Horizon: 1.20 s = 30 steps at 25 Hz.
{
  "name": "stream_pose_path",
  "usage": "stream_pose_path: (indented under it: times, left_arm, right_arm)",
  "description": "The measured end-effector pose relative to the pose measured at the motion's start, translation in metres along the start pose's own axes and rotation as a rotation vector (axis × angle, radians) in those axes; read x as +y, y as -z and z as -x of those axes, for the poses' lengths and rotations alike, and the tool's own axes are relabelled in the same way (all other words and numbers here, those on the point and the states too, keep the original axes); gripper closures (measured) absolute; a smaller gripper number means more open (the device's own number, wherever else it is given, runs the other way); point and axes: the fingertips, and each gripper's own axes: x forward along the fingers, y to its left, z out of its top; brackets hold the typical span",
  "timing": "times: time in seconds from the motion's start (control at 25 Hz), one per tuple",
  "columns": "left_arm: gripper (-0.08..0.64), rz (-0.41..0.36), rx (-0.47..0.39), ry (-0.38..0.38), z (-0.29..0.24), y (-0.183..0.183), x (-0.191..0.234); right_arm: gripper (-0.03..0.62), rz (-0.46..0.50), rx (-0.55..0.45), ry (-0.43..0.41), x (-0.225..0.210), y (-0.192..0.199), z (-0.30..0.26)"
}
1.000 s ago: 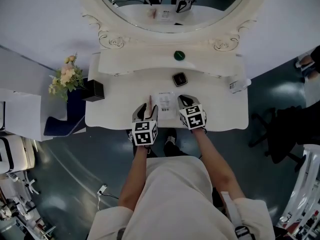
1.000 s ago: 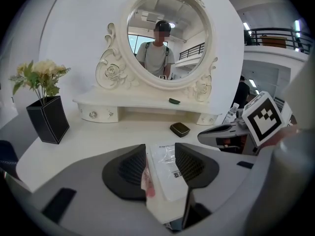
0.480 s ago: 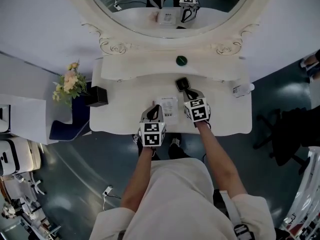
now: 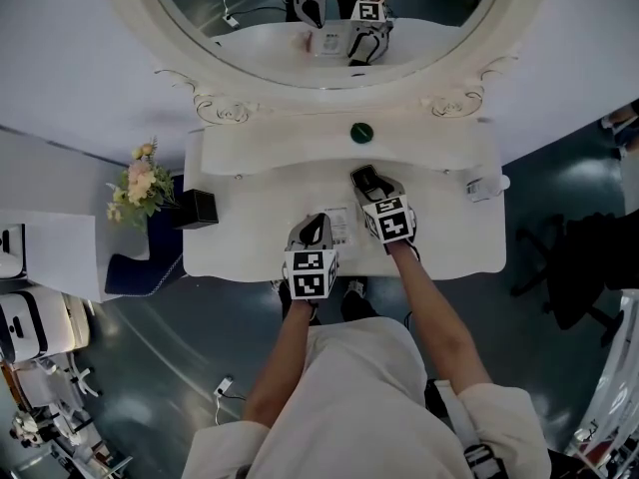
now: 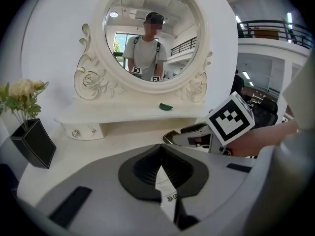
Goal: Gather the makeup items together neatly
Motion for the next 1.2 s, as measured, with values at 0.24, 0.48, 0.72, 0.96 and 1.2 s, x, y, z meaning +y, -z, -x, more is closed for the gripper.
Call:
stream_pose_path:
  times: [0.24,0.48,0.72,0.96,1.2]
  left_arm:
    - [0.545,-0.006,-0.002,-0.008,-0.001,0.001,0.004]
    - [0.545,0.001,0.025,0.019,-0.006,0.006,0.01]
    - [0.545,0.013,0.034,0.025,-0.008,0.01,0.014]
    - [0.545,0.031,0.035,0.018,-0.006,0.011,0.023]
    - [0.545,0.033,0.03,0.015,0.0,0.013,0.023]
  right_arm:
    - [0.279,0.041,0.054,0.015,-0.001,0.002,-0.015]
    - [0.264,0.025,0.11,0.036,-0.001,0.005,-0.026]
    - [0.264,0.076,0.176,0.068,-0.005,0.014,-0.035]
    - [0.267,0.06,0.173,0.084,-0.005,0.012,-0.037]
    - [0.267,0.042,0.132,0.12,-0.008,0.005,-0.029]
